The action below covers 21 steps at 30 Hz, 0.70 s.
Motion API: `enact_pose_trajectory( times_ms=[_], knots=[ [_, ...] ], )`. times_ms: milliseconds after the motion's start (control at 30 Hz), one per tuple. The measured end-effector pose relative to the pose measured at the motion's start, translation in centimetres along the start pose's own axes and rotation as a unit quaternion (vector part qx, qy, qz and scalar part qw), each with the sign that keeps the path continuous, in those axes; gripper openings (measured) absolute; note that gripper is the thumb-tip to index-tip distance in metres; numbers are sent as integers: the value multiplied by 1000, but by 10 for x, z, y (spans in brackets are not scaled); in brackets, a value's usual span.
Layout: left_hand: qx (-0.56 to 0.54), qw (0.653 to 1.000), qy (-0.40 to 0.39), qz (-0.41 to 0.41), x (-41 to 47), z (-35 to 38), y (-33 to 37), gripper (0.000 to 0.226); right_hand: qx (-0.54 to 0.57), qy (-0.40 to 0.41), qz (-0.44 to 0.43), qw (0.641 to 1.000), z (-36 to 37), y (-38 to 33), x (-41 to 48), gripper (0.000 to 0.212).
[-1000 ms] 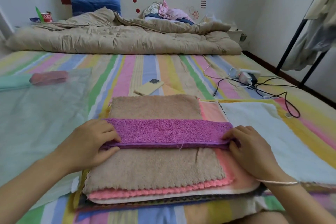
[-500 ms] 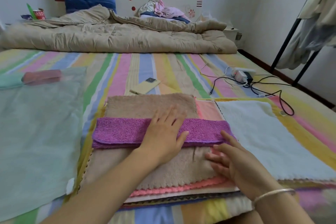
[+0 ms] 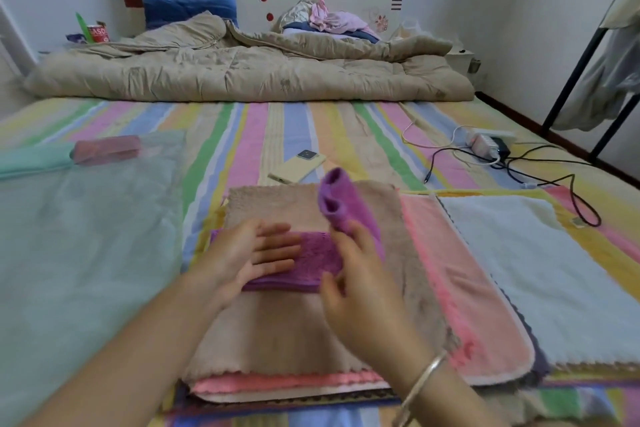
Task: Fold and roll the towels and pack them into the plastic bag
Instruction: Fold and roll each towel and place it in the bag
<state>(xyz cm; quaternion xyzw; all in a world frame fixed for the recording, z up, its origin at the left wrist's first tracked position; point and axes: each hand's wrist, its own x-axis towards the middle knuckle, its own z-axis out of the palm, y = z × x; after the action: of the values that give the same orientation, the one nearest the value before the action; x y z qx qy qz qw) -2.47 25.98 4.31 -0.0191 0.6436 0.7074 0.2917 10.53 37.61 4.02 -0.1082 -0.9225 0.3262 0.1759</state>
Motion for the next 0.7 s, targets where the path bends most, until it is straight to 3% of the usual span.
enact_pose_trajectory(
  times_ms=[133, 233, 300, 367, 433, 533, 600, 700],
  knots=[
    [-17, 997, -22, -68, 12, -39, 10, 53, -64, -143, -60, 986, 37, -23, 2, 58],
    [49, 998, -23, -45, 20, -47, 10, 41, -67, -173, -95, 978, 45, -21, 2, 70],
    [113, 994, -14, -2, 20, -43, 5, 31, -38, -185, -106, 976, 38, -16, 2, 61],
    [170, 984, -4, 44, 17, -37, 6, 27, 28, -154, -115, 981, 29, -14, 2, 52],
    [176, 982, 21, 65, 18, -40, 12, 33, 62, -55, -124, 989, 19, -12, 6, 40],
    [161, 985, 39, 43, 22, -56, 26, 34, -53, 71, -128, 988, 8, -3, 15, 35],
    [178, 983, 41, 23, 23, -64, 29, 30, -128, 53, -113, 984, 14, 4, 20, 51],
    [172, 984, 35, 19, 20, -65, 25, 29, -152, 21, -78, 985, 32, 11, 26, 68]
  ],
)
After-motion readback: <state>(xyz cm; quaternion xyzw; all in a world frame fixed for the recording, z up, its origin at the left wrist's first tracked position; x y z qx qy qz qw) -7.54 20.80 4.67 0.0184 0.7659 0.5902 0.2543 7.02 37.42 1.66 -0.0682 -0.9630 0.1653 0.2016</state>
